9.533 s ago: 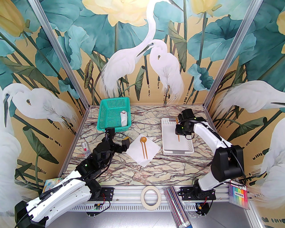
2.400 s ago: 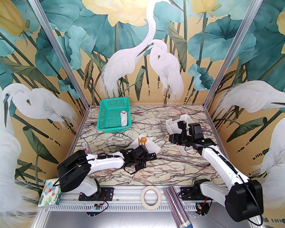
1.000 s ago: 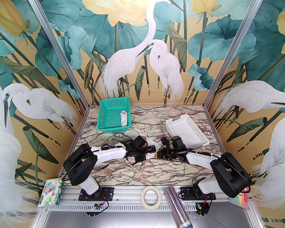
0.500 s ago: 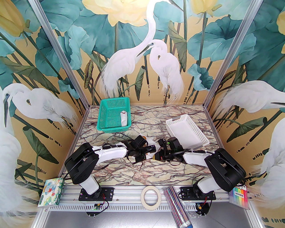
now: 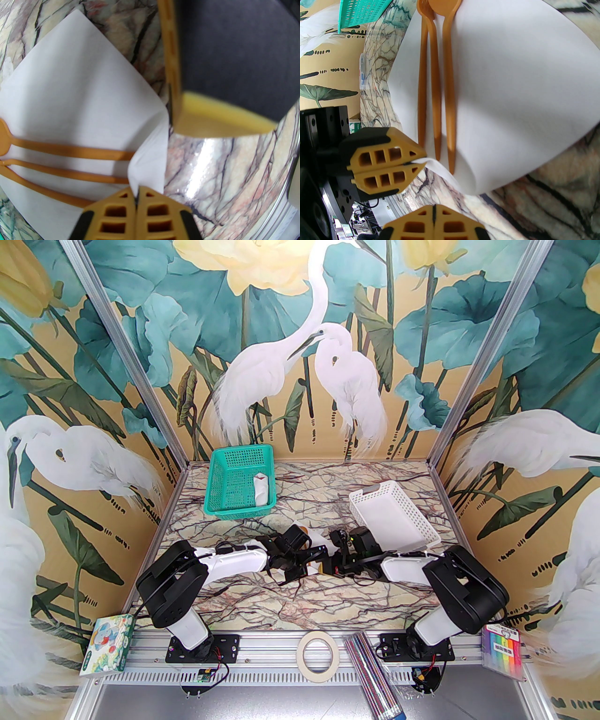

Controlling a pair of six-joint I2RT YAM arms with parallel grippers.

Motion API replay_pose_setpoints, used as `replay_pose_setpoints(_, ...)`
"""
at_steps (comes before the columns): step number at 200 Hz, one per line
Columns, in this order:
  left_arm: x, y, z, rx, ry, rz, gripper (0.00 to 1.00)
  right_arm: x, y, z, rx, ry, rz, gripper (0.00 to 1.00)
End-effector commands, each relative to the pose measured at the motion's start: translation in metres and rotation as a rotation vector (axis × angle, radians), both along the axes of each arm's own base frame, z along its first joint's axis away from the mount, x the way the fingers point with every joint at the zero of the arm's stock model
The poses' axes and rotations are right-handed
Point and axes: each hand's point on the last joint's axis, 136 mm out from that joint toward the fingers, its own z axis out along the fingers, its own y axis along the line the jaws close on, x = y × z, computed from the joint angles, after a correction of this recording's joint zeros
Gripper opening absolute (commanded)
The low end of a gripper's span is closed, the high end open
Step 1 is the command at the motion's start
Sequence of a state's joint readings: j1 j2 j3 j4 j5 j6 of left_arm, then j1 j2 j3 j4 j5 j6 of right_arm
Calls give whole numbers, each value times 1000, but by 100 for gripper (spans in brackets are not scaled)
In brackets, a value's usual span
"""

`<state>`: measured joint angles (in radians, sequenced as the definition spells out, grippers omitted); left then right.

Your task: Place the utensils on the paper napkin and roll it up

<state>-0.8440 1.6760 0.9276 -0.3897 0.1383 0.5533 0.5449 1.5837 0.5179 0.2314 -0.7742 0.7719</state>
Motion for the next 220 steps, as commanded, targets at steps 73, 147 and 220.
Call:
replay_pose_setpoints(73, -1, -3, 3, -10, 32, -2, 5, 15, 13, -4, 2, -12, -27, 0)
replay_pose_setpoints(147, 0, -4, 1, 0, 39, 0, 7, 16, 18, -9, -13, 5, -3, 0)
replay_pose_setpoints(220, 1, -4, 0, 5, 42, 1, 9, 15, 22, -19, -32, 31, 0, 0)
